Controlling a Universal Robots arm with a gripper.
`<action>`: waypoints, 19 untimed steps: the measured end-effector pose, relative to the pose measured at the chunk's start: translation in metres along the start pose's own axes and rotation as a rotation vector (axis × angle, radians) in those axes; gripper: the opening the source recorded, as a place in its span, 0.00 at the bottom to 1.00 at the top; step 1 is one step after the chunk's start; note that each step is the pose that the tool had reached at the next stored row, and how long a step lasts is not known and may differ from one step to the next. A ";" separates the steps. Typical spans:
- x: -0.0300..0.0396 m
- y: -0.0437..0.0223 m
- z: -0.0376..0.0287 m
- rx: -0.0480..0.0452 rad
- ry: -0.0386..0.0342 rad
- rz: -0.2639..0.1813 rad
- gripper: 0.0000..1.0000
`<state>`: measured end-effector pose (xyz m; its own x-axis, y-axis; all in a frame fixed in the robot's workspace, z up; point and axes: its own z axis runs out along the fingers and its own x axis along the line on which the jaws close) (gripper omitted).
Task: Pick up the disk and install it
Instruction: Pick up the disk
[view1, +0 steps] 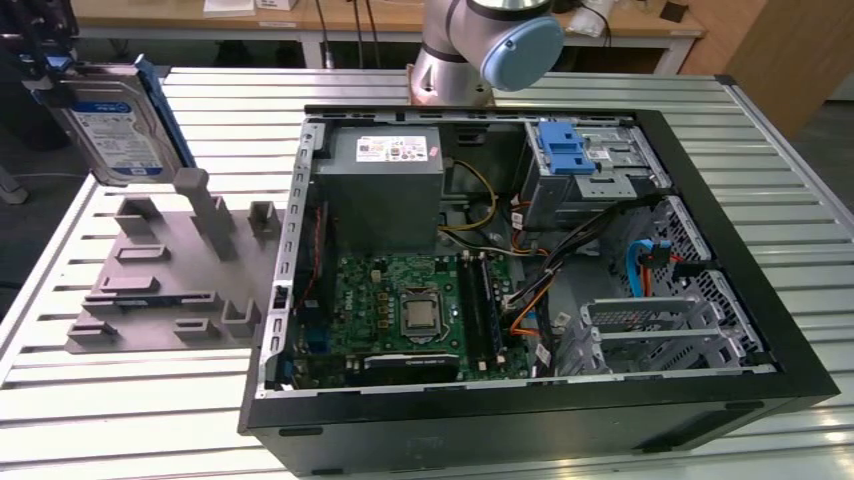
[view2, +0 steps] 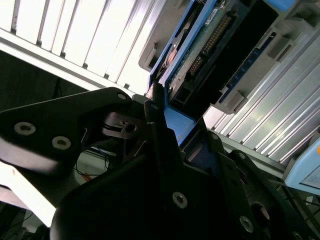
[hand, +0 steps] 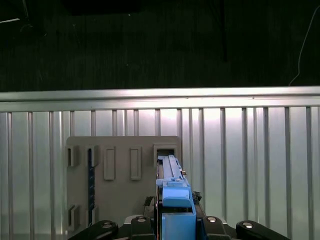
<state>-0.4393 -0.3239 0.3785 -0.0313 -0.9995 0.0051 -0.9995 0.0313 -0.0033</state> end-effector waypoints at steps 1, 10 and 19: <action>0.0000 0.0000 -0.0007 0.0000 0.0000 0.000 0.36; 0.0000 0.0000 -0.0083 0.0001 -0.0004 0.000 0.36; 0.0001 -0.0001 -0.0154 0.0001 -0.0004 0.000 0.36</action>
<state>-0.4393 -0.3239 0.3939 -0.0313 -0.9995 0.0047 -0.9995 0.0313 -0.0034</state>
